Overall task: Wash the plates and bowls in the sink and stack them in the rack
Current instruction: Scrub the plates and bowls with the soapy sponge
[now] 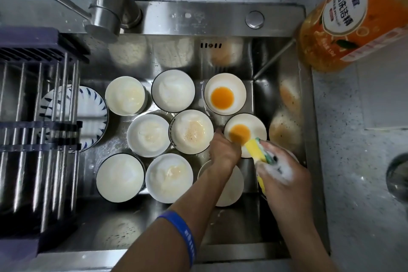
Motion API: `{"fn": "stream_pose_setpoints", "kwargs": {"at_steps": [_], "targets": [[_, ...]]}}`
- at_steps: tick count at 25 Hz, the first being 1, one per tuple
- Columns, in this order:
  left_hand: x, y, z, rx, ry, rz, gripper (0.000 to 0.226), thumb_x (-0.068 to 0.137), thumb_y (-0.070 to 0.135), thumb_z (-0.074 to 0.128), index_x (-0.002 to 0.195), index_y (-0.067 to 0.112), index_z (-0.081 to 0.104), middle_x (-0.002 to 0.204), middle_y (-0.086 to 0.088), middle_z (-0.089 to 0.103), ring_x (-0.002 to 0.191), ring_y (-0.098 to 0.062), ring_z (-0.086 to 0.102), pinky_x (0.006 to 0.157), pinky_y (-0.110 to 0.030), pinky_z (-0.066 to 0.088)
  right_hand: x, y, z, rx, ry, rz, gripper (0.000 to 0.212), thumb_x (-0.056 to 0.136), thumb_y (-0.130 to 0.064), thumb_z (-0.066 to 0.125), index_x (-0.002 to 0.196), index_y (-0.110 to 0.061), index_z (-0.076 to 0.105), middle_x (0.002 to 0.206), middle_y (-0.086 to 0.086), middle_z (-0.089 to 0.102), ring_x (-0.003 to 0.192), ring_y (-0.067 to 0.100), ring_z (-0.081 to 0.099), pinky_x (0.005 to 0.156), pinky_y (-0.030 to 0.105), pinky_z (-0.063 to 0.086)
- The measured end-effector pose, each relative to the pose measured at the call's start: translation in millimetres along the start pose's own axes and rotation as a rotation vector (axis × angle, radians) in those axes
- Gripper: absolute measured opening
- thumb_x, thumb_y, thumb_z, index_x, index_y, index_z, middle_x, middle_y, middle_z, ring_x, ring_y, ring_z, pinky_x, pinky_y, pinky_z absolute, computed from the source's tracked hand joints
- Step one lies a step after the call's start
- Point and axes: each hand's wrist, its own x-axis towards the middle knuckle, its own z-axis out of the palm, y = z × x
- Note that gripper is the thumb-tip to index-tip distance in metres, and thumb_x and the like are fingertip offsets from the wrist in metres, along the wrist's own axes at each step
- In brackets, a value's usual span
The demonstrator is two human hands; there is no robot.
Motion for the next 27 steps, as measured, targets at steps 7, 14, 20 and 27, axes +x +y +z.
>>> {"fn": "stream_pose_setpoints", "kwargs": {"at_steps": [7,14,20,27], "targets": [[-17.6,-12.4,-36.7,0.636,-0.083,1.025,0.075,0.077,-0.008,0.058,0.14,0.022,0.033,0.128,-0.011,0.05,0.108,-0.03,0.056,0.08,-0.04,0.055,-11.7,-12.2,-2.2,0.167,0.234,-0.115,0.041,0.087,-0.013,0.062,0.125,-0.029,0.061,0.122,-0.018,0.059,0.115,-0.008,0.054,0.086,0.0,0.04],[-26.6,-6.9,-58.8,-0.037,-0.179,0.438,0.072,0.075,-0.006,0.042,0.136,0.03,0.04,0.131,-0.007,0.052,0.114,-0.025,0.054,0.088,-0.034,0.053,-9.6,-7.5,14.3,0.015,0.366,-0.225,0.027,0.079,-0.002,0.072,0.101,-0.016,0.066,0.114,-0.008,0.06,0.109,0.003,0.058,0.088,0.006,0.043],[-43.9,10.3,-94.0,-0.435,-0.22,0.282,0.024,0.098,0.038,0.054,0.123,0.039,0.055,0.1,0.02,0.07,0.085,-0.003,0.068,0.05,-0.026,0.051,32.6,-30.0,61.1,-0.525,-0.149,-0.43,0.014,0.075,-0.021,0.056,0.068,-0.018,0.068,0.09,-0.001,0.064,0.085,0.025,0.054,0.067,0.029,0.043],[-37.3,13.9,-128.2,-0.424,-0.119,0.295,0.032,0.099,0.051,0.046,0.124,0.04,0.061,0.123,0.01,0.067,0.113,-0.007,0.064,0.088,-0.035,0.057,32.5,-54.0,87.5,-0.435,-0.256,-0.407,0.015,0.088,-0.018,0.061,0.093,-0.017,0.075,0.107,0.002,0.069,0.102,0.022,0.063,0.081,0.034,0.054]]}}
